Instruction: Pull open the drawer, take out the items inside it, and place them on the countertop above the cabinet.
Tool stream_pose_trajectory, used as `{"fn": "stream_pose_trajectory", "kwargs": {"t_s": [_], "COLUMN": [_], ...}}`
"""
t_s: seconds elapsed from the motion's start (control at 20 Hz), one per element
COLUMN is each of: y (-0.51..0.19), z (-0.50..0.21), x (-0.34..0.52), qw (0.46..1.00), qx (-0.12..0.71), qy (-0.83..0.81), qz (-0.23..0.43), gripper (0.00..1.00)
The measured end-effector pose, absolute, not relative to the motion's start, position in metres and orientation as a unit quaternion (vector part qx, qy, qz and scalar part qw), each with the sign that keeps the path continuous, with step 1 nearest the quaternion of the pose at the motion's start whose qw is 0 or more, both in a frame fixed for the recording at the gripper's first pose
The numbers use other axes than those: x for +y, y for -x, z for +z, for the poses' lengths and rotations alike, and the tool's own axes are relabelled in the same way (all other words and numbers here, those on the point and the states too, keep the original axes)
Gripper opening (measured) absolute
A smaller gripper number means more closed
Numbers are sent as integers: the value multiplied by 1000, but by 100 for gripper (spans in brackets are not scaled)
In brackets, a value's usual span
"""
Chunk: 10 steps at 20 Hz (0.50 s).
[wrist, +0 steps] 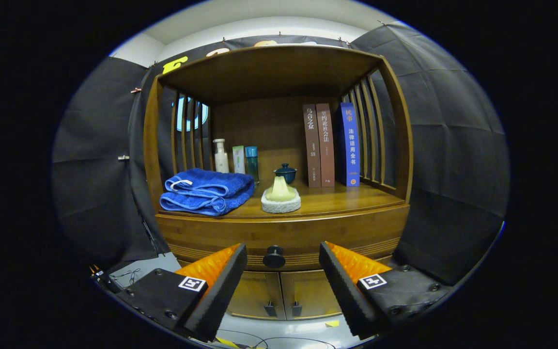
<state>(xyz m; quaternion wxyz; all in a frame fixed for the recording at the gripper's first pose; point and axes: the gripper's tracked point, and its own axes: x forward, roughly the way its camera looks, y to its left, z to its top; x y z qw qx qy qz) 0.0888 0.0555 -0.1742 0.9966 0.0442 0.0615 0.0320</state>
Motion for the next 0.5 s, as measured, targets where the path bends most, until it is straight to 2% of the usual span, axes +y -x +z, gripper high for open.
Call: {"fn": "stream_pose_trajectory", "kwargs": {"t_s": [0.25, 0.5], "y": [-67, -52], "z": [-143, -105], "x": [51, 53], "qw": [996, 996], "qx": [79, 60], "qy": [-38, -41], "qz": [36, 53], "gripper": [99, 99]}}
